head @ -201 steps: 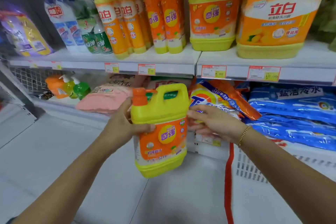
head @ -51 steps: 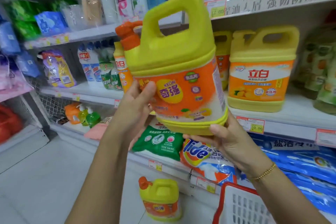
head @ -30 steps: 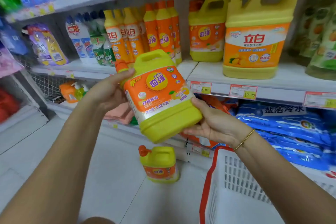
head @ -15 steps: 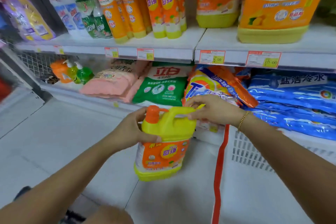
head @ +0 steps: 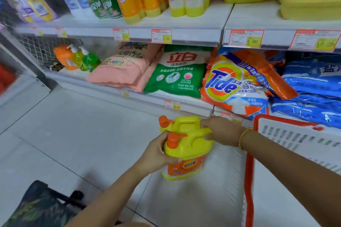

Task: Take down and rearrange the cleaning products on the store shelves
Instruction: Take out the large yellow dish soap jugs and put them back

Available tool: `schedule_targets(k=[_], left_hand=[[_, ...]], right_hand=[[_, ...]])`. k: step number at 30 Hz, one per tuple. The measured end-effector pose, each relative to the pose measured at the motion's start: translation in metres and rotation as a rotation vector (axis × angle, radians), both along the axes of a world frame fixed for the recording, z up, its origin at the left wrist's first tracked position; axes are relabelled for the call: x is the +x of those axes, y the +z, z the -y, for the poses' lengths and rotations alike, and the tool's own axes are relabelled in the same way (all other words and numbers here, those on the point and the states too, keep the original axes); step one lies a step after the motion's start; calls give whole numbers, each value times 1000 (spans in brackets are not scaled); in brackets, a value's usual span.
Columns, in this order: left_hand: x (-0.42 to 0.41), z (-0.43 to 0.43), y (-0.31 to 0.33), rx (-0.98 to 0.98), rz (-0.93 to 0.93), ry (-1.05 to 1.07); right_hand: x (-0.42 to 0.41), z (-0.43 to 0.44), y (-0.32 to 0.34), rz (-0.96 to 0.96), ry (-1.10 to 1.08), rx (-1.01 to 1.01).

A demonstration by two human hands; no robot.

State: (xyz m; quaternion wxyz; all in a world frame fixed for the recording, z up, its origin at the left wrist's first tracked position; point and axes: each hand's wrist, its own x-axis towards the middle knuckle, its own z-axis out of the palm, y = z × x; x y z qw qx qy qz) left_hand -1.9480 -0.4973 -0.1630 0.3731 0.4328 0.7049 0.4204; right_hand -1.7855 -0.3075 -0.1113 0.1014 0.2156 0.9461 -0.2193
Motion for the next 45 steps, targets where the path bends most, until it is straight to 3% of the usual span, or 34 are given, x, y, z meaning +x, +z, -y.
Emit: schedule_targets(k=[11, 19, 22, 25, 27, 29, 35, 40, 45], left_hand=[[-16, 12, -24, 22, -148, 59], [-21, -9, 37, -88, -256, 30], [-5, -40, 98, 22, -351, 14], [12, -80, 160, 202, -475, 12], [22, -113, 193, 320, -450, 45], [30, -153, 216, 408, -361, 86], [44, -278, 249, 430, -49, 115], [18, -348, 271, 469, -70, 259], [-10, -402, 287, 484, -30, 200]], right_hand=[[-12, 35, -18, -29, -14, -7], [-12, 20, -7, 18, 43, -15], [-4, -9, 37, -153, -96, 97], [24, -53, 109, -616, -507, 277], [49, -79, 147, -909, -679, 450], [75, -102, 163, -1027, -742, 580], [118, -152, 144, -927, -746, 800], [116, -162, 128, -946, -711, 973], [116, -168, 125, -997, -675, 1043]])
